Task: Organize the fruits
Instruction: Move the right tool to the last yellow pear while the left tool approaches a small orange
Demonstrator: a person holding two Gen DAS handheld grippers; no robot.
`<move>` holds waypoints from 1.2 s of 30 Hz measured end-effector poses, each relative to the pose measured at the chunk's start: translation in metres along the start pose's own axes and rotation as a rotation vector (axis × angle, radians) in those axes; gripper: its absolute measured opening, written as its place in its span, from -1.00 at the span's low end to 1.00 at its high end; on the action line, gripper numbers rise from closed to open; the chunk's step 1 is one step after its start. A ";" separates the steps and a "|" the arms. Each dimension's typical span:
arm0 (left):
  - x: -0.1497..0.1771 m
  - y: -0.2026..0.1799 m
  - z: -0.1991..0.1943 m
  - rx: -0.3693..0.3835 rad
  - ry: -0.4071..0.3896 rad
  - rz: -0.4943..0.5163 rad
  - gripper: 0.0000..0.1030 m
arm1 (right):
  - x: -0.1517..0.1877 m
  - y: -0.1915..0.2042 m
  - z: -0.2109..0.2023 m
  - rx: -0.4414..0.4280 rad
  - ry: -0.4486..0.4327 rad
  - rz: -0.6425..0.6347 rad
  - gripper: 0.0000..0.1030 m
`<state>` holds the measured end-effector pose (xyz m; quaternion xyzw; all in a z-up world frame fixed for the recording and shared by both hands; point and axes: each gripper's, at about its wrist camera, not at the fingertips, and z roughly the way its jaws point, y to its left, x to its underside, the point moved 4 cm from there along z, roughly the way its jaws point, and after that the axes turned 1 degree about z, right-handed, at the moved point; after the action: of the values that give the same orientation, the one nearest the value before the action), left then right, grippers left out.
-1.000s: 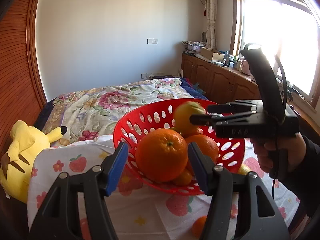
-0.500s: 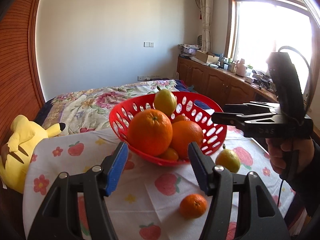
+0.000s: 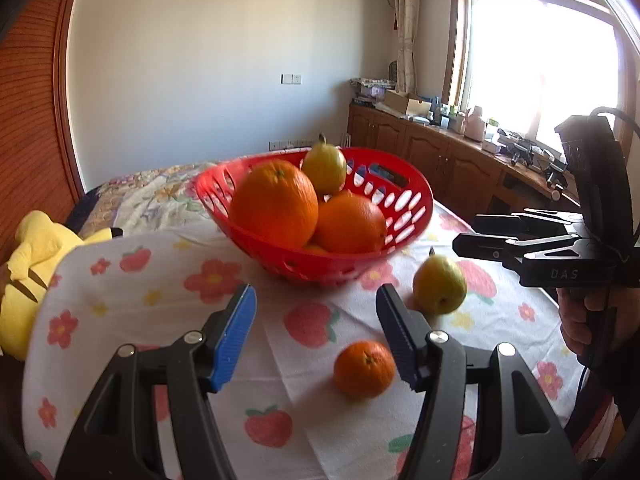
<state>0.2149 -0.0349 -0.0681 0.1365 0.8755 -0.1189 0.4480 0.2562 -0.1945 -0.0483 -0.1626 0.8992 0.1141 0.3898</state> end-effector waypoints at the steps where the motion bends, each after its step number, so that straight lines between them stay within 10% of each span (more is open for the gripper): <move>1: 0.003 -0.001 0.001 0.001 0.003 -0.001 0.20 | 0.004 0.000 0.001 -0.001 0.006 0.004 0.27; 36: 0.040 -0.025 0.031 0.003 0.128 0.027 0.28 | 0.037 -0.004 0.046 0.002 0.130 0.063 0.40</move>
<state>0.2073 -0.0637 -0.1168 0.1565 0.9003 -0.1050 0.3925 0.2648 -0.1906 -0.1067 -0.1410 0.9274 0.1147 0.3270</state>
